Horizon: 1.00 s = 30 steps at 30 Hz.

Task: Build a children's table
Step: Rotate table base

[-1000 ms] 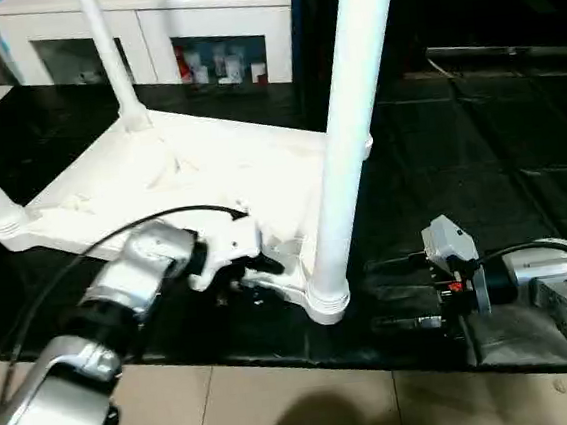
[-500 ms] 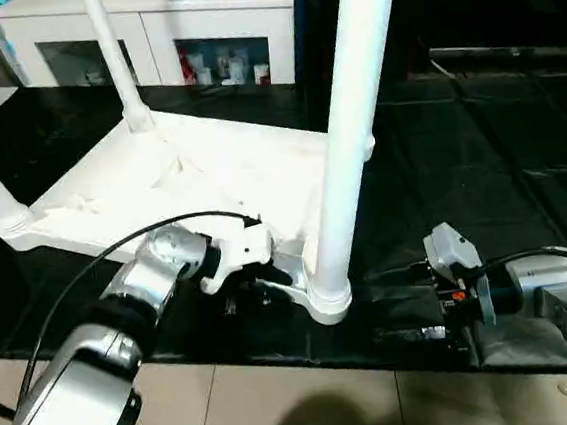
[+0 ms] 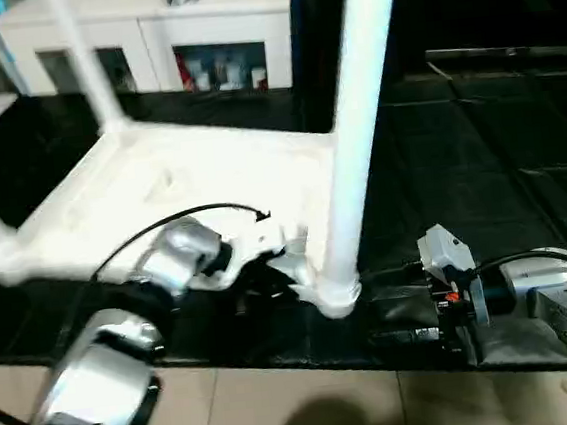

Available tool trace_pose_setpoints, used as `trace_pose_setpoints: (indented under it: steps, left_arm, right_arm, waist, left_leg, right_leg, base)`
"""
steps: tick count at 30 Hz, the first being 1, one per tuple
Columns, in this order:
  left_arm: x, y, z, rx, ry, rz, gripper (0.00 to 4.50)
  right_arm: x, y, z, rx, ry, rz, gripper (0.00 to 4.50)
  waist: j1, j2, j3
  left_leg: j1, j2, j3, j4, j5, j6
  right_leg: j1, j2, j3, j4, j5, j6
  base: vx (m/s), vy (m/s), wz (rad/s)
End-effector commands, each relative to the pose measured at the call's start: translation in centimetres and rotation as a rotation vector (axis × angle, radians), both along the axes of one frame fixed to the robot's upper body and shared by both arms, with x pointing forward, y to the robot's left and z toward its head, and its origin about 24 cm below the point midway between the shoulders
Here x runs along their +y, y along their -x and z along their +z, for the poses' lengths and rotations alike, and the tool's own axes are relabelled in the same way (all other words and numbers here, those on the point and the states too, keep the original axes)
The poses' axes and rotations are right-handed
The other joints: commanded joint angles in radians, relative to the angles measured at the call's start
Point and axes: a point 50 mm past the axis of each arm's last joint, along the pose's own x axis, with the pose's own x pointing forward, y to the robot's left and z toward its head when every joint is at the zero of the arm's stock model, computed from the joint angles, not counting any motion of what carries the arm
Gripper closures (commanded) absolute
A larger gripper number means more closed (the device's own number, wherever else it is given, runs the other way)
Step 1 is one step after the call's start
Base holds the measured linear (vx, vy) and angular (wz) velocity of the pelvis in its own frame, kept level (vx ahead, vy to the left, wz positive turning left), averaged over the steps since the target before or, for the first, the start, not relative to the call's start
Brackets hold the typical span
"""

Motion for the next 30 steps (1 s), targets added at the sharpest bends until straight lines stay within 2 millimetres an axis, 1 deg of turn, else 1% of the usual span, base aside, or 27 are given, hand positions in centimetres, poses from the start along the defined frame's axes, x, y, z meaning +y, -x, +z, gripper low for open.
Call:
trace_pose_setpoints:
  steps: [1,2,3,4,5,7,9,11,12,13,14,15,16,18,19,21,24,25,27,29,30]
  left_arm:
    - [1.6,-0.1,-1.5,0.065,0.011,0.22,4.38]
    - [1.5,-0.3,-1.5,0.067,0.02,0.253,4.39]
    - [1.5,-0.3,-1.5,0.068,0.023,0.262,4.39]
    - [1.4,-0.5,-1.4,0.047,0.035,0.29,4.4]
    - [1.3,-0.5,-1.4,0.031,0.042,0.301,4.41]
    - [1.1,-0.5,-1.4,0.026,0.061,0.318,4.45]
    - [0.7,-0.4,-1.3,0.014,0.092,0.295,4.47]
    - [0.5,-0.3,-1.2,0.013,0.097,0.287,4.49]
    - [0.4,0.3,-1.2,0.009,0.111,0.21,4.49]
    - [0.4,0.7,-1.2,0.008,0.112,0.163,4.49]
    - [0.5,1.2,-1.3,-0.004,0.112,0.09,4.49]
    - [0.5,1.3,-1.3,-0.006,0.111,0.079,4.49]
    - [0.7,1.9,-1.4,-0.012,0.104,0.006,4.49]
    - [0.8,2.0,-1.5,-0.004,0.104,-0.006,4.49]
    - [0.8,2.1,-1.5,-0.003,0.104,0.0,4.49]
    - [0.9,2.0,-1.5,-0.004,0.105,0.017,4.49]
    - [1.1,1.7,-1.2,-0.032,0.114,0.048,4.49]
    - [1.2,1.5,-0.9,-0.051,0.126,0.047,4.21]
    - [1.3,1.3,-0.6,-0.056,0.141,0.056,4.21]
    - [1.5,1.2,-0.3,-0.075,0.141,0.044,3.85]
    - [1.7,1.0,-0.1,-0.106,0.135,0.053,3.83]
  right_arm:
    - [-0.1,-0.3,0.2,-0.024,0.016,-0.005,0.0]
    - [-0.1,-0.3,0.2,-0.027,0.018,-0.007,0.0]
    - [-0.1,-0.3,0.2,-0.027,0.019,-0.007,0.0]
    - [-0.1,-0.4,0.1,-0.031,0.024,-0.008,0.0]
    - [-0.1,-0.4,0.1,-0.032,0.026,-0.008,0.0]
    - [0.0,-0.5,0.0,-0.033,0.027,-0.008,0.0]
    - [0.1,-0.5,-0.1,-0.035,0.029,-0.008,0.0]
    - [0.1,-0.6,-0.1,-0.036,0.029,-0.007,0.0]
    - [0.2,-0.6,-0.2,-0.038,0.033,-0.007,0.0]
    - [0.2,-0.6,-0.2,-0.038,0.033,-0.007,0.0]
    - [0.2,-0.7,-0.2,-0.037,0.033,-0.006,0.0]
    - [0.2,-0.7,-0.2,-0.037,0.033,-0.006,0.0]
    - [0.2,-0.7,-0.3,-0.036,0.033,-0.005,0.0]
    - [0.2,-0.7,-0.3,-0.036,0.033,-0.004,0.0]
    - [0.2,-0.7,-0.3,-0.036,0.034,-0.003,0.0]
    - [0.2,-0.7,-0.3,-0.036,0.034,-0.003,0.0]
    - [0.3,-0.8,-0.3,-0.038,0.034,-0.001,0.0]
    - [0.3,-0.8,-0.4,-0.038,0.034,0.0,0.0]
    - [0.3,-0.8,-0.4,-0.038,0.033,0.001,0.0]
    - [0.3,-0.8,-0.4,-0.038,0.032,0.002,0.0]
    - [0.3,-0.8,-0.4,-0.037,0.032,0.002,0.0]
  waist:
    - [0.009,-0.022,-0.057]
    - [0.006,-0.021,-0.057]
    - [0.002,-0.024,-0.057]
    - [0.0,-0.024,-0.056]
    - [-0.006,-0.025,-0.057]
    - [-0.011,-0.024,-0.058]
    - [-0.011,-0.023,-0.06]
    - [-0.01,-0.019,-0.063]
    - [-0.008,-0.019,-0.064]
    - [-0.009,-0.019,-0.063]
    - [-0.01,-0.021,-0.063]
    - [-0.008,-0.019,-0.065]
    - [-0.007,-0.017,-0.065]
    - [-0.005,-0.018,-0.063]
    - [-0.002,-0.017,-0.062]
    - [0.002,-0.016,-0.06]
    - [0.004,-0.016,-0.059]
    - [0.004,-0.016,-0.06]
    - [0.005,-0.016,-0.06]
    - [0.006,-0.015,-0.062]
    - [0.007,-0.015,-0.062]
  left_leg:
    - [-0.013,0.051,-0.025,-0.054,-0.026,0.097]
    - [-0.014,0.048,-0.025,-0.054,-0.025,0.099]
    - [-0.017,0.045,-0.026,-0.054,-0.023,0.103]
    - [-0.017,0.044,-0.025,-0.054,-0.025,0.104]
    - [-0.019,0.042,-0.026,-0.054,-0.026,0.105]
    - [-0.017,0.041,-0.025,-0.053,-0.025,0.112]
    - [-0.017,0.046,-0.027,-0.054,-0.011,0.121]
    - [-0.015,0.054,-0.029,-0.055,-0.003,0.127]
    - [-0.013,0.055,-0.028,-0.054,-0.002,0.133]
    - [-0.018,0.06,-0.031,-0.056,0.005,0.136]
    - [-0.017,0.061,-0.031,-0.056,0.006,0.136]
    - [-0.014,0.063,-0.03,-0.055,0.01,0.138]
    - [-0.012,0.064,-0.028,-0.055,0.008,0.139]
    - [-0.012,0.062,-0.026,-0.056,0.004,0.139]
    - [-0.012,0.064,-0.026,-0.057,-0.003,0.135]
    - [-0.01,0.063,-0.025,-0.059,-0.014,0.127]
    - [-0.01,0.063,-0.027,-0.061,-0.023,0.117]
    - [-0.01,0.062,-0.026,-0.061,-0.026,0.115]
    - [-0.01,0.062,-0.026,-0.06,-0.024,0.113]
    - [-0.01,0.062,-0.026,-0.06,-0.022,0.114]
    - [-0.01,0.063,-0.027,-0.06,-0.019,0.116]
  right_leg:
    - [0.067,-0.115,0.064,-0.097,-0.196,-0.075]
    - [0.066,-0.112,0.063,-0.099,-0.201,-0.068]
    - [0.068,-0.111,0.061,-0.1,-0.205,-0.06]
    - [0.068,-0.111,0.061,-0.102,-0.21,-0.054]
    - [0.069,-0.11,0.059,-0.103,-0.217,-0.046]
    - [0.066,-0.107,0.059,-0.106,-0.219,-0.035]
    - [0.065,-0.107,0.059,-0.101,-0.184,-0.046]
    - [0.063,-0.111,0.061,-0.094,-0.139,-0.07]
    - [0.061,-0.113,0.062,-0.093,-0.12,-0.084]
    - [0.063,-0.119,0.064,-0.089,-0.105,-0.095]
    - [0.063,-0.119,0.064,-0.088,-0.101,-0.095]
    - [0.06,-0.12,0.067,-0.085,-0.089,-0.098]
    - [0.056,-0.12,0.066,-0.085,-0.077,-0.108]
    - [0.057,-0.119,0.066,-0.086,-0.082,-0.108]
    - [0.057,-0.121,0.066,-0.087,-0.102,-0.105]
    - [0.056,-0.12,0.066,-0.091,-0.137,-0.098]
    - [0.057,-0.121,0.066,-0.093,-0.169,-0.086]
    - [0.057,-0.122,0.066,-0.095,-0.176,-0.082]
    - [0.056,-0.121,0.067,-0.094,-0.172,-0.081]
    - [0.056,-0.121,0.067,-0.095,-0.165,-0.083]
    - [0.055,-0.12,0.066,-0.092,-0.146,-0.086]
  base:
    - [0.0,0.0,0.0]
    - [0.0,0.0,0.0]
    - [0.0,0.0,0.0]
    - [0.0,0.0,0.0]
    - [0.0,0.0,0.0]
    - [0.0,0.0,0.0]
    - [0.0,0.0,0.0]
    - [0.0,0.0,0.0]
    - [0.0,0.0,0.0]
    - [0.0,0.0,0.0]
    - [0.0,0.0,0.0]
    - [0.0,0.0,0.0]
    - [0.0,0.0,0.0]
    - [0.0,0.0,0.0]
    - [0.0,0.0,0.0]
    - [0.0,0.0,0.0]
    - [0.0,0.0,0.0]
    - [0.0,0.0,0.0]
    - [0.0,0.0,0.0]
    - [0.0,0.0,0.0]
    - [0.0,0.0,0.0]
